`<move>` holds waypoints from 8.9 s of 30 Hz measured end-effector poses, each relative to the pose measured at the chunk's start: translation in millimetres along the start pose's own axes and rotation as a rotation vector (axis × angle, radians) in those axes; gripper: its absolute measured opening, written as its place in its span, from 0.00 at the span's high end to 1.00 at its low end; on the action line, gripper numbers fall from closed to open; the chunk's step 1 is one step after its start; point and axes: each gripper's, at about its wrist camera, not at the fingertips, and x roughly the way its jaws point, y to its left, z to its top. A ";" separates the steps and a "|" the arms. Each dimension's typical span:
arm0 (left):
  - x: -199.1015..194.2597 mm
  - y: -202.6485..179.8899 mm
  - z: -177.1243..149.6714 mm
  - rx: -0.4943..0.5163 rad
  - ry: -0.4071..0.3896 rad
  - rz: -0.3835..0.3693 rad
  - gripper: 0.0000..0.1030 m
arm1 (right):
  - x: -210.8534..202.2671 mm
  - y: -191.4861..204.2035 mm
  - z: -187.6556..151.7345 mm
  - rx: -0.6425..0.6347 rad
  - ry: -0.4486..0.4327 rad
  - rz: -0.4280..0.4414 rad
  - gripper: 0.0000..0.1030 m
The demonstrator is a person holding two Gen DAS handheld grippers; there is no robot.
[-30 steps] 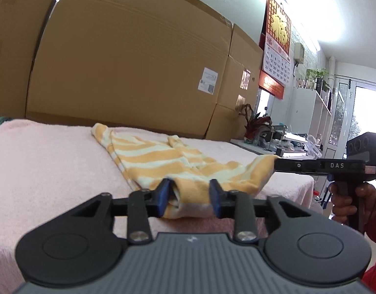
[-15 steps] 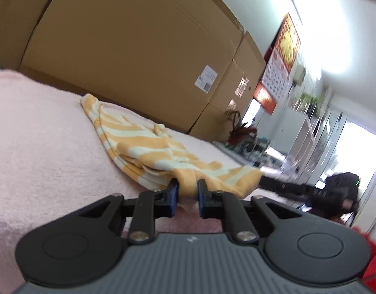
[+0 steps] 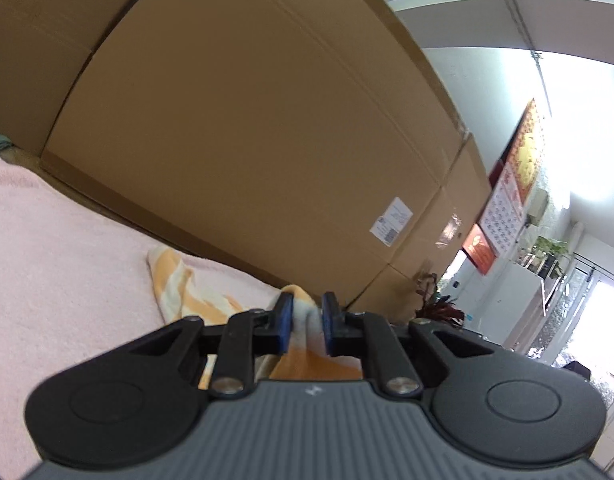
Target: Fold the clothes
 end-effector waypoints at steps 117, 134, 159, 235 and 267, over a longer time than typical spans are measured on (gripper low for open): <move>123.1 -18.4 -32.2 0.256 0.288 0.218 0.11 | 79.2 -43.6 -41.2 0.215 0.084 -0.118 0.75; 78.8 -12.5 -32.6 0.296 0.211 0.359 0.55 | 71.0 -70.9 -52.7 0.395 0.006 -0.200 0.88; 52.0 30.7 -21.9 0.038 0.210 0.351 0.68 | 70.4 -49.3 -43.7 0.288 0.054 -0.157 0.88; 38.8 -32.2 -63.3 0.228 0.180 0.254 0.65 | 49.3 -27.9 -82.4 0.357 0.127 -0.066 1.00; 156.8 111.4 48.0 0.056 0.416 0.046 0.21 | 159.9 -105.3 21.3 0.068 0.384 -0.141 0.57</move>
